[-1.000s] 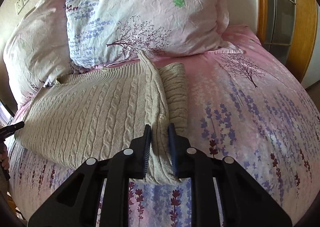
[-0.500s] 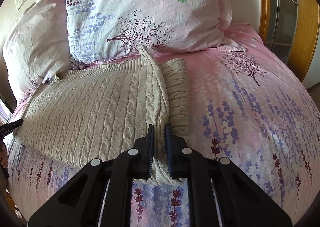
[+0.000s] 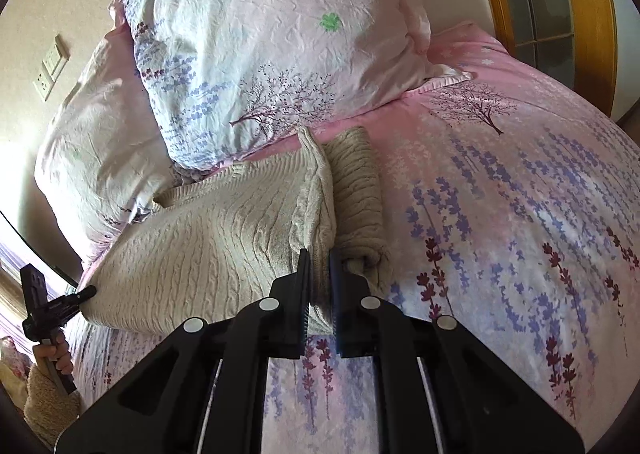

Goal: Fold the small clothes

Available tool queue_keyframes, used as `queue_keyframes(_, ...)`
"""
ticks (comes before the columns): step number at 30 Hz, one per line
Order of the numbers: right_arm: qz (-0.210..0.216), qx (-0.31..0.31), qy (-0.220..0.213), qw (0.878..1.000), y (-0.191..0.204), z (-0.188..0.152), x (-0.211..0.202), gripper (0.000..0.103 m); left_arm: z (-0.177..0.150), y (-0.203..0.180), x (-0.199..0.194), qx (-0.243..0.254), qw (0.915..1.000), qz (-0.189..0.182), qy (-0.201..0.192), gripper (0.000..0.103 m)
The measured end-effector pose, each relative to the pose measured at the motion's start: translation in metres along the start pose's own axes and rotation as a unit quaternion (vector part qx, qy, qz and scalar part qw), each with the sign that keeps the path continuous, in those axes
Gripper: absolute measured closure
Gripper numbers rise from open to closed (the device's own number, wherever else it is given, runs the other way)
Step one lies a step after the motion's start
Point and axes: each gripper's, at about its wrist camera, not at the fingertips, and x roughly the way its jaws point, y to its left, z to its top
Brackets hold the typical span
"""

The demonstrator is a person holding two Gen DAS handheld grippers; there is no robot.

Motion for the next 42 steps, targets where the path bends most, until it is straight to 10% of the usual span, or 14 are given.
queue_keyframes(11, -0.048, 0.016, 0.044, 0.998, -0.012, -0.001, 0.027, 0.093, -0.004, 0.017, 0.012, -0.024, 0.9993, 0.003, 0.030, 0.091)
queue_keyframes(18, -0.029, 0.029, 0.042, 0.998, -0.014, -0.002, 0.016, 0.088, -0.005, 0.003, 0.007, -0.016, 0.9993, -0.021, 0.024, 0.048)
queue_keyframes(20, -0.034, 0.014, 0.040, 0.999, -0.012, -0.004, 0.014, 0.088, -0.006, -0.006, 0.008, 0.005, 0.9997, -0.002, 0.025, 0.049)
queue_keyframes(22, -0.062, -0.006, 0.043, 0.997, -0.008, -0.008, 0.017, 0.091, -0.009, -0.011, 0.011, 0.026, 0.9987, 0.026, 0.035, 0.089)
queue_keyframes(24, -0.065, -0.006, 0.045, 0.997, -0.008, -0.007, 0.019, 0.091, -0.011, -0.006, 0.014, 0.026, 0.9980, 0.035, 0.046, 0.091)
queue_keyframes(32, -0.060, -0.043, 0.003, 0.997, 0.025, 0.013, 0.005, 0.072, -0.002, -0.006, -0.015, 0.009, 0.9977, 0.062, -0.025, 0.053)
queue_keyframes(42, -0.054, -0.093, 0.016, 0.994, 0.069, 0.017, 0.036, 0.062, 0.002, -0.071, 0.008, 0.110, 0.9907, 0.058, -0.057, 0.041)
